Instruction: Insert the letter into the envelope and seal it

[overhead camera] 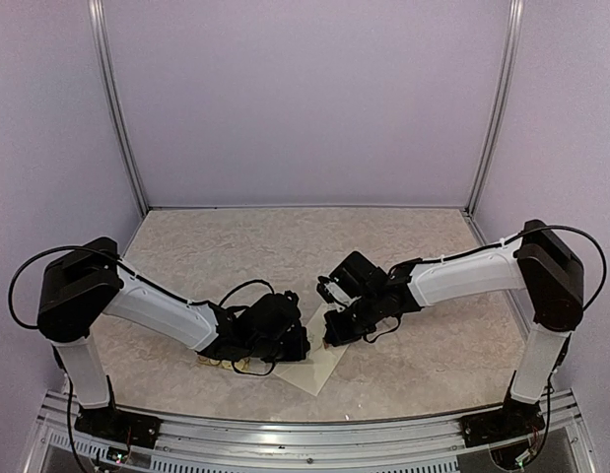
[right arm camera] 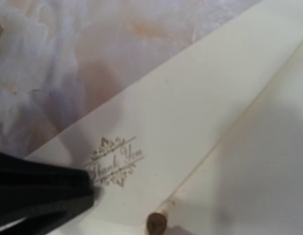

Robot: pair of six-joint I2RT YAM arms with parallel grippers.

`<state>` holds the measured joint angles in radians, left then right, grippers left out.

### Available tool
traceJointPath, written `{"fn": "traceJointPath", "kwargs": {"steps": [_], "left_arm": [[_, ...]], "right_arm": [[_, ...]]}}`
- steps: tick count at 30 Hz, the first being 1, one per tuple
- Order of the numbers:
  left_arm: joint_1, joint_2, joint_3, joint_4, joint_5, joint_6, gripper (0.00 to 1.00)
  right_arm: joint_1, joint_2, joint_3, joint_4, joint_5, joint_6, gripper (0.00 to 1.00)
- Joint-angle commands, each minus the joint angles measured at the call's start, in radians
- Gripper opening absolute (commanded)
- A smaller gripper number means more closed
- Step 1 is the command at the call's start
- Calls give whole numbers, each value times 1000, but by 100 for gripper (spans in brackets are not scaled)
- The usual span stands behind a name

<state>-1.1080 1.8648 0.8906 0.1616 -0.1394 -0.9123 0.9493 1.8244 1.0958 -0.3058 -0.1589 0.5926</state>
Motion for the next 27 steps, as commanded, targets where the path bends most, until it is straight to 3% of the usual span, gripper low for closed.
{"fn": "traceJointPath", "kwargs": {"steps": [1,27], "left_arm": [[-9,34,-15,-36,11,-1,6],[-11,69,12,-82,9,0,6]], "right_arm": [[16,24,24,-6,-10,-4,0],[20,63,19,58,-58,2,0]]}}
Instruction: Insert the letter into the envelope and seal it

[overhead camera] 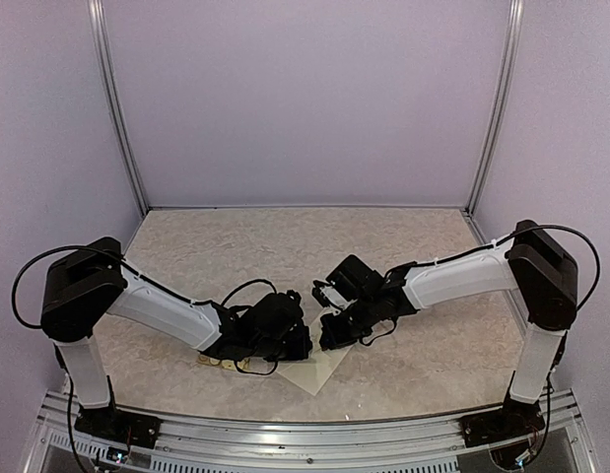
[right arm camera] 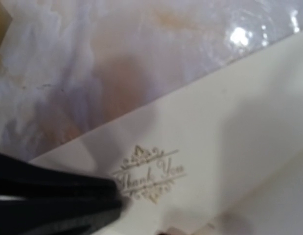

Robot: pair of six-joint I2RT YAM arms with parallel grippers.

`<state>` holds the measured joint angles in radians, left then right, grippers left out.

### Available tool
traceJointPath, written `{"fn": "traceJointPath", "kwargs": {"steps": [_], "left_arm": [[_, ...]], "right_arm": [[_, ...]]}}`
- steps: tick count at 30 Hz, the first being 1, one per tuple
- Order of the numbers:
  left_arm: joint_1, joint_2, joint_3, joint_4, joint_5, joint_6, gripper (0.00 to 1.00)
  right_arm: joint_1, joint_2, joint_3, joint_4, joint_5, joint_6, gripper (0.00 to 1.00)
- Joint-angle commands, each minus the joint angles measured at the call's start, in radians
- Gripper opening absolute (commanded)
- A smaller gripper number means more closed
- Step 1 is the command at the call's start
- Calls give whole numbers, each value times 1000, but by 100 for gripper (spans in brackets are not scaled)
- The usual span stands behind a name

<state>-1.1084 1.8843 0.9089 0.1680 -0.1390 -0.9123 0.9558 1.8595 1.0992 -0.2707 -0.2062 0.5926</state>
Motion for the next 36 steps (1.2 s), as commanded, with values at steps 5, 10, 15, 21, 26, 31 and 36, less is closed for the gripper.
{"fn": "traceJointPath", "kwargs": {"steps": [5,10,15,21,26,31,36], "left_arm": [[-14,47,-8,-88,7,-1,6],[-16,45,-7,-88,7,-2,6],[-15,41,-12,-88,3,-2,6],[-15,36,-20,-86,0,-6,6],[-15,33,-24,-82,-1,-8,6],[-15,31,-23,-82,0,-7,6],[-15,30,-28,-80,0,-10,6]], "right_arm": [[13,49,10,43,-17,13,0],[13,61,7,62,-25,24,0],[14,39,1,59,-17,34,0],[12,-70,-35,71,-21,47,14],[6,-140,-59,59,-1,53,21],[1,-115,-67,65,-12,53,4],[0,-79,-70,96,-29,63,0]]}}
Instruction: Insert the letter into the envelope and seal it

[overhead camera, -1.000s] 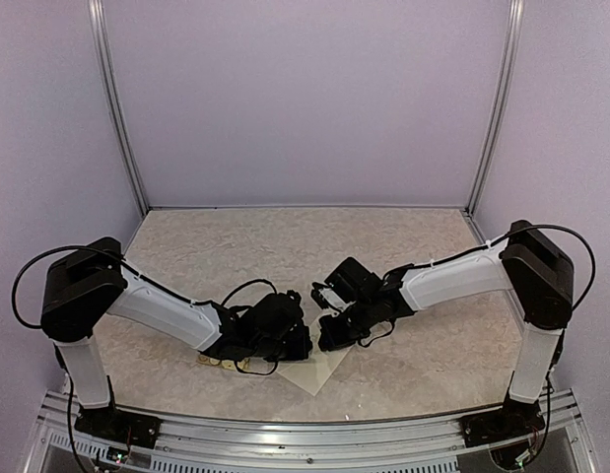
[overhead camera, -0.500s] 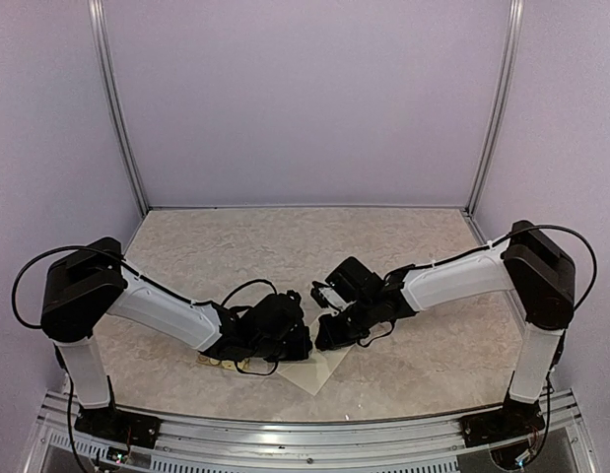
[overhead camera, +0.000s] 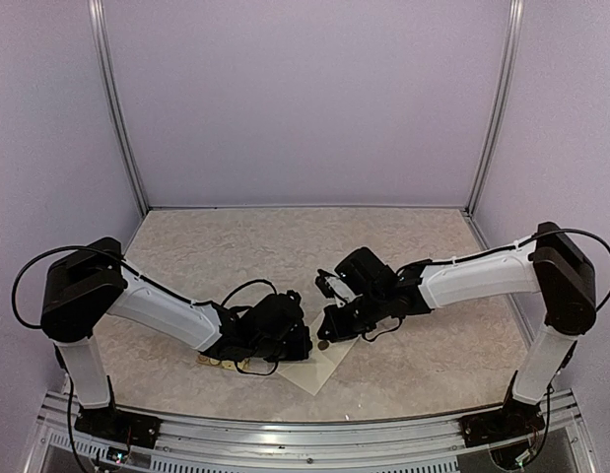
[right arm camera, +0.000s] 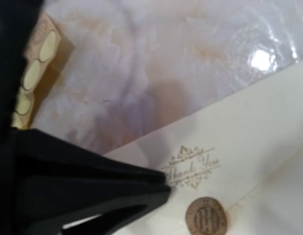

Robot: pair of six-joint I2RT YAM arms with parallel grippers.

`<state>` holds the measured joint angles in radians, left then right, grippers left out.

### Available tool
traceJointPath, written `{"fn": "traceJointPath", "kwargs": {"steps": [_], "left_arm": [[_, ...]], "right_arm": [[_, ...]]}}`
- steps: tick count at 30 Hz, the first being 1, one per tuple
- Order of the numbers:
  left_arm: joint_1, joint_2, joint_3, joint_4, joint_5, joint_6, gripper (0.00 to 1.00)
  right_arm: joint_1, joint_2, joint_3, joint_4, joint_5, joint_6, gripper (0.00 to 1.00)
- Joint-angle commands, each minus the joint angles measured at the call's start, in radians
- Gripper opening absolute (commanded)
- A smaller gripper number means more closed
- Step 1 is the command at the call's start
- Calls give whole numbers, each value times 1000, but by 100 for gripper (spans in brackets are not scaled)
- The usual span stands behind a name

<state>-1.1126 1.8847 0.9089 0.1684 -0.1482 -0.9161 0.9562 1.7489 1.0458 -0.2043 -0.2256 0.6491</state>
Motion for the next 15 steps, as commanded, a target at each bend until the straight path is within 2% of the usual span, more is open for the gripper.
{"fn": "traceJointPath", "kwargs": {"steps": [1,15], "left_arm": [[-12,30,-27,-80,9,-5,5],[-13,30,-27,-81,10,-6,5]], "right_arm": [[-1,39,-16,33,-10,9,0],[-17,127,-16,54,-6,26,0]]}}
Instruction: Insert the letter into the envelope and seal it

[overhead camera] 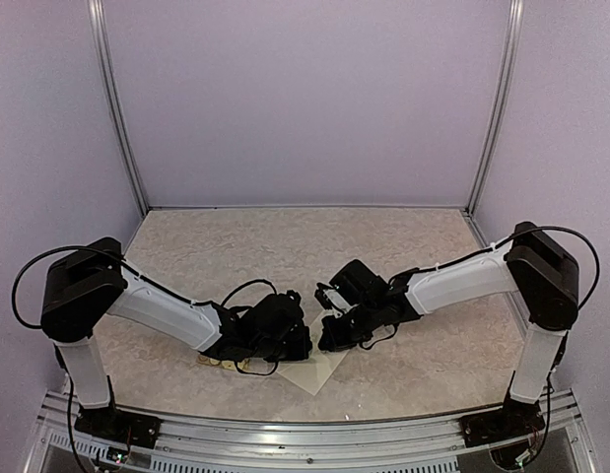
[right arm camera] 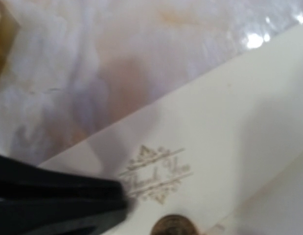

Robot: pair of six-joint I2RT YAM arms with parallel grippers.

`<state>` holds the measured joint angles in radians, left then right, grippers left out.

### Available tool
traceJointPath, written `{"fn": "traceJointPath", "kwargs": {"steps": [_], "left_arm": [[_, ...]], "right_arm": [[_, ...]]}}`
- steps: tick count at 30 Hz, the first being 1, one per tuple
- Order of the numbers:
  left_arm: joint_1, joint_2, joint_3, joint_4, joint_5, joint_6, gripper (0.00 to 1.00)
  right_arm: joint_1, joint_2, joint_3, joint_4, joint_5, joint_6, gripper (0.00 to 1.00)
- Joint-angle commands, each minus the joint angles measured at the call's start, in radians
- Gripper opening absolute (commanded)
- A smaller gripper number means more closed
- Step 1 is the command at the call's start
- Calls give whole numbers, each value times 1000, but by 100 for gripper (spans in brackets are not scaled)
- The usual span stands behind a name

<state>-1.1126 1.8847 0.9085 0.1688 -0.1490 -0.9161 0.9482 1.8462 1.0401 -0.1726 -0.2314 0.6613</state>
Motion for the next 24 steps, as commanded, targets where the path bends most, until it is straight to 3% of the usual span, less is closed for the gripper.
{"fn": "traceJointPath", "kwargs": {"steps": [1,24], "left_arm": [[-13,30,-27,-81,12,-6,5],[-12,25,-39,-87,3,-9,5]], "right_arm": [[-10,34,-10,22,1,15,0],[-44,66,-58,-4,18,91,0]]}}
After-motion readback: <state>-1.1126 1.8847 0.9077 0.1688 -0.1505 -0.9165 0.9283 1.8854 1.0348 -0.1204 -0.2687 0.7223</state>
